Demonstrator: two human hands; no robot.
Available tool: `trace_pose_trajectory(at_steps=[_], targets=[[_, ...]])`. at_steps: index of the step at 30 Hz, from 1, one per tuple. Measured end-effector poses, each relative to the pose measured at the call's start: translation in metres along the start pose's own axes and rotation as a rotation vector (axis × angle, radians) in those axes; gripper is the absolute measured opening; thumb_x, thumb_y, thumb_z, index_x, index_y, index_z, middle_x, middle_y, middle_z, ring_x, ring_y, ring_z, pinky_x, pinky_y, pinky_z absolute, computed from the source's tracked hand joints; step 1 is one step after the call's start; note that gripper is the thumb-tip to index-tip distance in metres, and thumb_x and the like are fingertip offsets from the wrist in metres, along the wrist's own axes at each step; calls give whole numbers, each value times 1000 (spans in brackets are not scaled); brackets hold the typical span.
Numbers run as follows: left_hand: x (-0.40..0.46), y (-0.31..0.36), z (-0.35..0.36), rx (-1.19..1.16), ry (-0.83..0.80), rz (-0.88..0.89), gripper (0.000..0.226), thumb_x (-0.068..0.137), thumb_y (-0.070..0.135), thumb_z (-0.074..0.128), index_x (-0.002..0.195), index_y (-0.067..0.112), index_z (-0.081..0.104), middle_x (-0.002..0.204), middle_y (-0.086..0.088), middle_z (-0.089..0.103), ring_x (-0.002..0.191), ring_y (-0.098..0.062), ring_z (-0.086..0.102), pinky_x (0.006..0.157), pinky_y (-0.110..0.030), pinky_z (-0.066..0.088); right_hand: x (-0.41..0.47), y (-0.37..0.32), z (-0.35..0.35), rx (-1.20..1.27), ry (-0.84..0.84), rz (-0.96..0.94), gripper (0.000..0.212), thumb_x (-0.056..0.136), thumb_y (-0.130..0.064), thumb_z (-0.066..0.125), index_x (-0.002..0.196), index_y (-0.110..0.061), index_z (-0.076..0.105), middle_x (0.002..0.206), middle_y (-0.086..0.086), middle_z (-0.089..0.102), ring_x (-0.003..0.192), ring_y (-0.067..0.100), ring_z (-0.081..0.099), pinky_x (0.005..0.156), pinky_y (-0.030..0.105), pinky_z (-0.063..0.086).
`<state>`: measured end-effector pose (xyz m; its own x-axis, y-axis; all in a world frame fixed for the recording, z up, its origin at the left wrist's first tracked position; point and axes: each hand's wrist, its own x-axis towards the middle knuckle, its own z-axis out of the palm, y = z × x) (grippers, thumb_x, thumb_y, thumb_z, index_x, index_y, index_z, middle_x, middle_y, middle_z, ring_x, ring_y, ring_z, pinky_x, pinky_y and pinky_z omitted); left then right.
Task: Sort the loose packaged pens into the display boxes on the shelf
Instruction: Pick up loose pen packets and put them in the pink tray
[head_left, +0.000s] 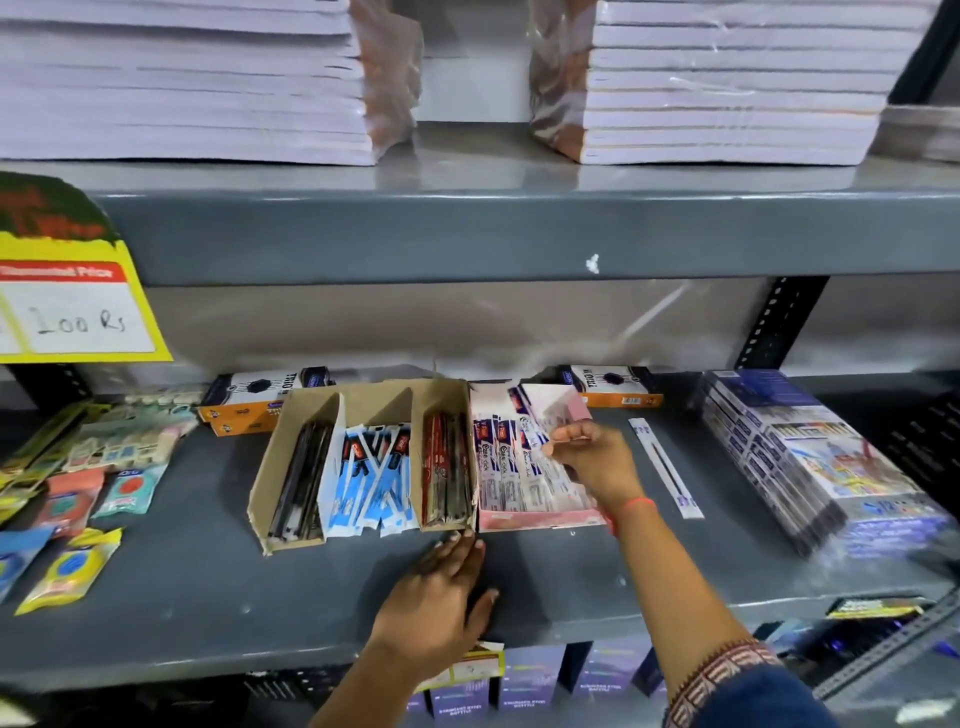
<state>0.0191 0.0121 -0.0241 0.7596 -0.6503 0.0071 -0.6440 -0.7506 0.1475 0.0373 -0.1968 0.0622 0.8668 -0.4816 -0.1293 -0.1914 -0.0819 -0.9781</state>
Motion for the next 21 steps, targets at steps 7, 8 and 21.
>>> trace_pose_trajectory(at_steps=[7,8,21], targets=[[0,0,0,3,20,51,97,76,69,-21,151,19,11,156,2,8,140,-9,4,99,-14,-15,20,5,36,-701,-7,42,23,89,-4,49,102,-2,67,113,18,69,107,31,63,95,34,50],[0,0,0,-5,26,49,85,82,64,-10,151,19,11,156,3,8,140,-9,4,99,-14,-14,20,3,38,-760,-43,52,27,89,-9,49,109,-4,67,118,17,67,112,31,60,96,35,48],[0,0,8,-19,77,41,76,98,50,6,105,14,73,109,-1,69,101,-15,64,88,-25,45,25,27,-73,-893,397,215,38,92,-14,47,125,2,53,131,26,51,123,41,47,99,45,42]])
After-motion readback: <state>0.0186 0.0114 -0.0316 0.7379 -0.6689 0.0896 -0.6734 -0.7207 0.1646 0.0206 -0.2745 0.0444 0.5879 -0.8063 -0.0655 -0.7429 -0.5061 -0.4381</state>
